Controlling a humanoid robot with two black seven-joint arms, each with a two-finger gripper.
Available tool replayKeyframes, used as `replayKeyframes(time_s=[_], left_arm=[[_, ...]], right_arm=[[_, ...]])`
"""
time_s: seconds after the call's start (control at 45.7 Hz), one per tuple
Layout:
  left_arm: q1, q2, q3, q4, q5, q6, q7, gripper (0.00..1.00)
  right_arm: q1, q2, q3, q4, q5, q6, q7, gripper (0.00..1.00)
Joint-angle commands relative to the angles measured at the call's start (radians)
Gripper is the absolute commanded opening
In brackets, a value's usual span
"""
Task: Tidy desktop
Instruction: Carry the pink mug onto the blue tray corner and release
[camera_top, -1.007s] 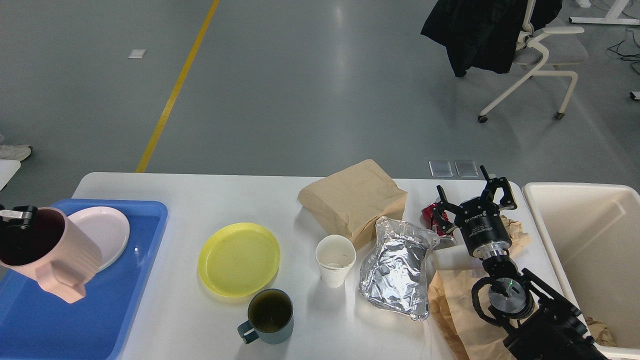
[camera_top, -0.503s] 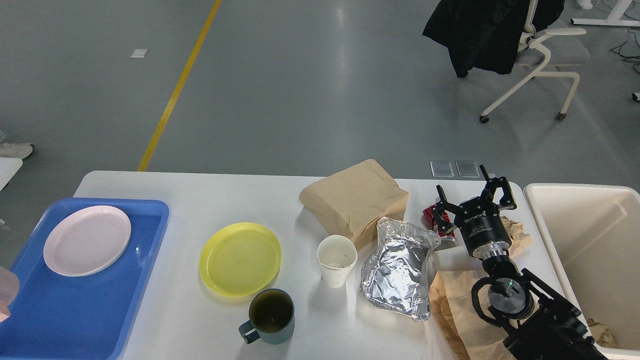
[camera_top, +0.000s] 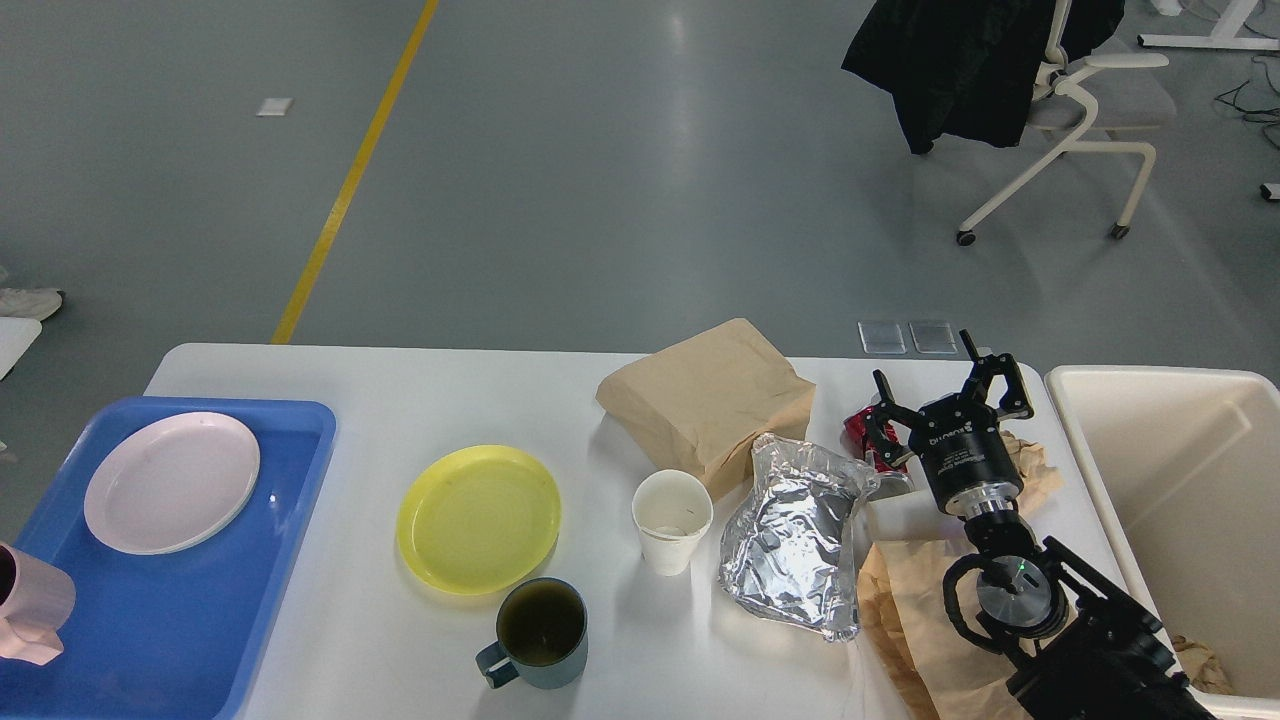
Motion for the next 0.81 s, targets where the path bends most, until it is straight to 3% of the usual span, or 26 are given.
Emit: replayKeyframes(time_s=[0.0,0.394,0.46,0.547,0.613,0.657,0.788], left_arm=[[0.030,-0.017,0.003,0.004,-0.001,0.015,-0.007,0.00],[0.070,-0.032,0.008,0.038,-0.022,0.040,0.001,0.03],[0.070,-0.026,0.006,0.038,-0.045,0.044,-0.004,0.18],[0.070,-0.025,0.006,0.038,-0.139,0.062,0.002,0.57],[0.075,-0.026,0.008,0.033,-0.192,0.073,0.005,0.76],[0.081,-0.028,0.008,0.030,-0.206,0.063,0.005,0.83],[0.087,-0.031,0.008,0.027,-0.212,0.046,0.007,0.89]], right_arm=[[0.000,0.000,0.000,-0.001,0.000,0.000,0.000,1.00],[0.000,0.000,0.000,-0.001,0.000,0.000,-0.001,1.00],[0.000,0.000,0.000,-0.001,0.000,0.000,0.000,1.00],[0.000,0.000,0.000,-0.001,0.000,0.000,0.000,1.00],[0.000,0.000,0.000,-0.001,0.000,0.000,0.000,1.00],[0.000,0.000,0.000,-0.001,0.000,0.000,-0.001,1.00],[0.000,0.000,0.000,-0.001,0.000,0.000,0.000,1.00]])
